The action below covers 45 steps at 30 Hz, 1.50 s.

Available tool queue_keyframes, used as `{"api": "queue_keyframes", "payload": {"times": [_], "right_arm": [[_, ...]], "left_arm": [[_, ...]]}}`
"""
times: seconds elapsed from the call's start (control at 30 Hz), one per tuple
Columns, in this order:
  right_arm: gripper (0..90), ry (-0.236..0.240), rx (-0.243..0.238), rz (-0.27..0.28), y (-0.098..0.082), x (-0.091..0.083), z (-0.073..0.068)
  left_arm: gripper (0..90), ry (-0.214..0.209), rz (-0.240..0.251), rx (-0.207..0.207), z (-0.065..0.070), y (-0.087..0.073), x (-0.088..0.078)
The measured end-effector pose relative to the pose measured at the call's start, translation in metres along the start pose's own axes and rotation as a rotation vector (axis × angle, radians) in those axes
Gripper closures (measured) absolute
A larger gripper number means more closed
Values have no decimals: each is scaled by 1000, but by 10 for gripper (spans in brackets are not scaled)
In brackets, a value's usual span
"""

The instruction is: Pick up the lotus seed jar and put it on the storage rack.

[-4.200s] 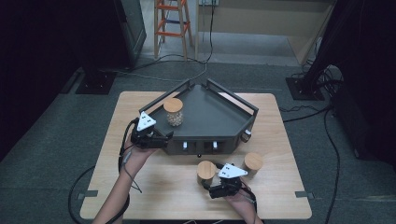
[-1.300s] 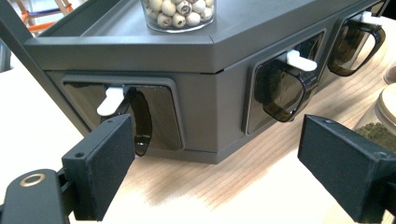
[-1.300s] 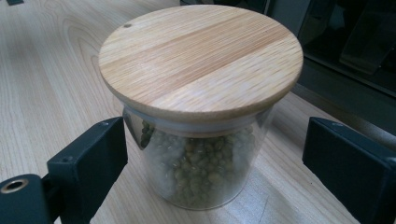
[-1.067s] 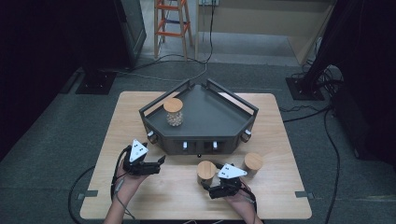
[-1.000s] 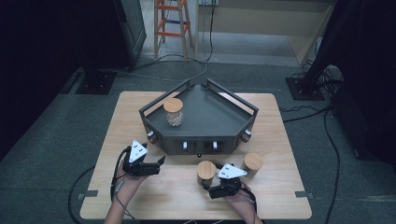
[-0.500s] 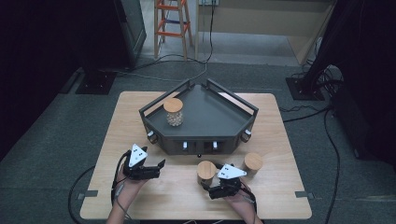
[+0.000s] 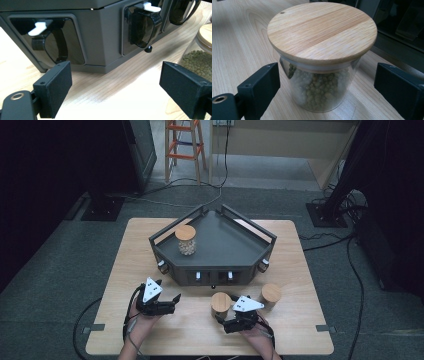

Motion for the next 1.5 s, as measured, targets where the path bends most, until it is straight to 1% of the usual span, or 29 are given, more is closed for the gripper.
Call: {"api": "queue_keyframes", "payload": {"times": [0.17,0.5,0.8,1.13,1.5], "right_arm": [[65,0,1,0,0,0,0],[65,-1,2,0,0,0,0],[65,-2,4,1,0,0,0],[65,-2,5,0,0,0,0],[65,-1,5,-1,0,0,0]], "left_arm": [[109,-4,5,8,3,-2,1],[109,-6,11,-17,3,-17,2],[109,-1,15,-17,4,-25,0],[109,4,23,-36,3,-34,-2],[109,10,23,-34,6,-42,-1]]}}
Point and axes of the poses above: each handheld gripper's, and its own axes: x roughly forward along the jaws, y roughly out of its top, z roughly to its right, the point moved 5 cm from there along x, roughly forward along the jaws, and after that the axes turned 4 degrees about -x, right-handed, at the moved point
